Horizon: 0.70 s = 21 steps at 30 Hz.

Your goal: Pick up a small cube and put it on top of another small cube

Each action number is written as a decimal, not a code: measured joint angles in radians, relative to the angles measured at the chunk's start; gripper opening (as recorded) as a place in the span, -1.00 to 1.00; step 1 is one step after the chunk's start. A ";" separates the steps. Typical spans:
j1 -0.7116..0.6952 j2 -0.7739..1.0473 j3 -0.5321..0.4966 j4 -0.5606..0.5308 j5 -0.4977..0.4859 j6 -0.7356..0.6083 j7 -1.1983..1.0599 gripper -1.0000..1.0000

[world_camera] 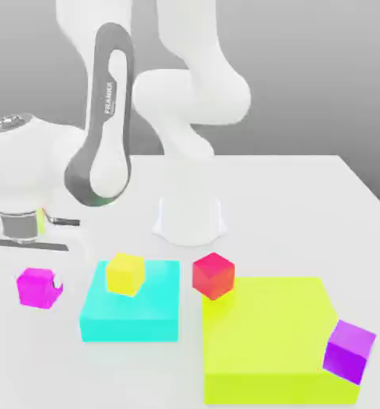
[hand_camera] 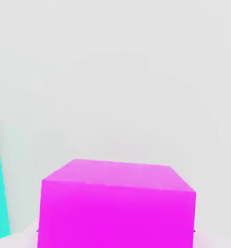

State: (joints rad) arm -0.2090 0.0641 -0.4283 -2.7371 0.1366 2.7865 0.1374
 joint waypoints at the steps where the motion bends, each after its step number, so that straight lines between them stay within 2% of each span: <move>1: 0.027 -0.033 0.018 -0.011 0.000 -0.023 0.026 -1.00; 3: 0.098 -0.102 0.043 -0.034 0.000 -0.070 0.086 -1.00; 7: 0.149 -0.246 0.130 -0.081 -0.017 -0.163 0.224 -1.00; 18: 0.267 -0.646 0.477 -0.213 -0.060 -0.420 0.605 -1.00; 21: 0.273 -0.604 0.512 -0.241 -0.061 -0.348 0.635 -1.00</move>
State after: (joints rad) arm 0.0639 -0.5401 0.0836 -2.9780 0.0759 2.4381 0.7720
